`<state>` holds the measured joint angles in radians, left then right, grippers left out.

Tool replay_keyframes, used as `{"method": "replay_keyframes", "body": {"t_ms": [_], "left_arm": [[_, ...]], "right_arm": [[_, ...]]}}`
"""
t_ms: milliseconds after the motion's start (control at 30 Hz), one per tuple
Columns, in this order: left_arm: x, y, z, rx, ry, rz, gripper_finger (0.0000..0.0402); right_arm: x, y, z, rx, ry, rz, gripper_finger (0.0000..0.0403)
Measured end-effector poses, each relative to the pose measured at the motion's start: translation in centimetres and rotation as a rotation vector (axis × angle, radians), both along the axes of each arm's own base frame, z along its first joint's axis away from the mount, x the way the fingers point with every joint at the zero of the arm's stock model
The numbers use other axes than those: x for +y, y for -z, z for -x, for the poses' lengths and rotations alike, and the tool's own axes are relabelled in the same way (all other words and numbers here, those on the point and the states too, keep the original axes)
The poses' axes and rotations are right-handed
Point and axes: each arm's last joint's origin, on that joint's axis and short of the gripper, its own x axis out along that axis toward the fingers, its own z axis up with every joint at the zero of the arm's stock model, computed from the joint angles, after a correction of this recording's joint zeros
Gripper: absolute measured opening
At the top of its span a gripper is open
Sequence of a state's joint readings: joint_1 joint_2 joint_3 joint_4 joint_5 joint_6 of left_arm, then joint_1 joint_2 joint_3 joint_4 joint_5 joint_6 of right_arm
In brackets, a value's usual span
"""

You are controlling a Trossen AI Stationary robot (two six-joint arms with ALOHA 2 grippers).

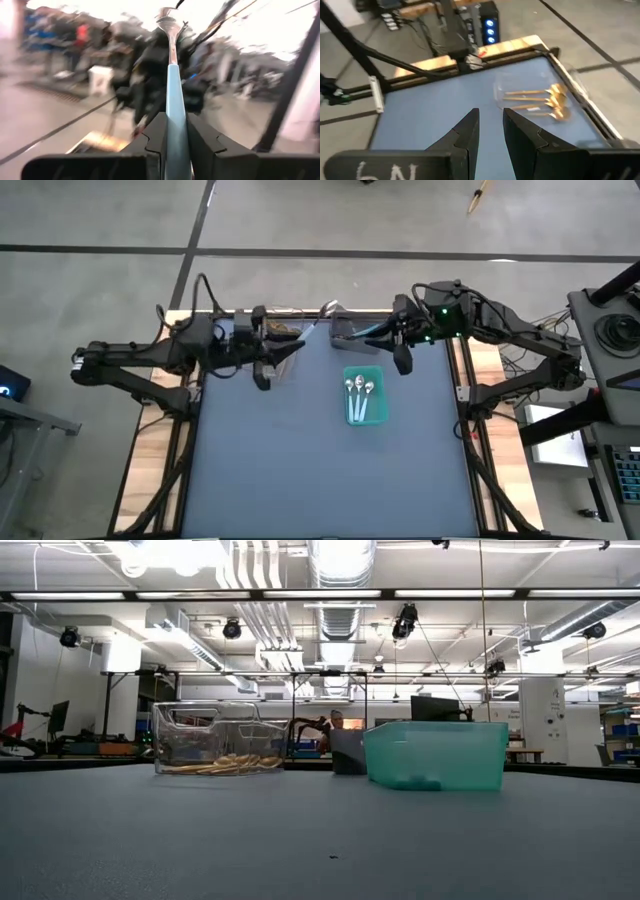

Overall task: Sort silverware by color (type)
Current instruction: Put the light blue spoon into the green bin

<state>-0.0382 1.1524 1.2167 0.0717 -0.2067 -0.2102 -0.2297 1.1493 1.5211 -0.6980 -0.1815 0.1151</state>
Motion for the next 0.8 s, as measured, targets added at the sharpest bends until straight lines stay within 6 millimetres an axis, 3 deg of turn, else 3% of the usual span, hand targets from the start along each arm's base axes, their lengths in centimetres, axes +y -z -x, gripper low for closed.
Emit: {"method": "replay_keyframes", "body": {"t_ms": [200,367,500,800], "left_arm": [[0.5,-0.5,-1.2,-0.164,0.198,-0.058,0.0036],[0.7,-0.9,-2.0,-0.413,0.408,-0.059,0.0036],[0.9,-0.1,-3.0,-0.514,0.533,-0.021,0.0036],[1.0,2.7,-6.5,-0.529,0.665,0.056,0.0036]], "right_arm": [[0.7,-0.3,-1.5,-0.080,-0.070,-0.004,0.0077],[1.7,-1.2,-2.1,-0.181,-0.120,0.030,0.0077],[2.3,-2.4,-2.4,-0.307,-0.153,0.068,0.0077],[3.0,-5.4,-2.8,-0.656,-0.324,0.075,0.0077]]}}
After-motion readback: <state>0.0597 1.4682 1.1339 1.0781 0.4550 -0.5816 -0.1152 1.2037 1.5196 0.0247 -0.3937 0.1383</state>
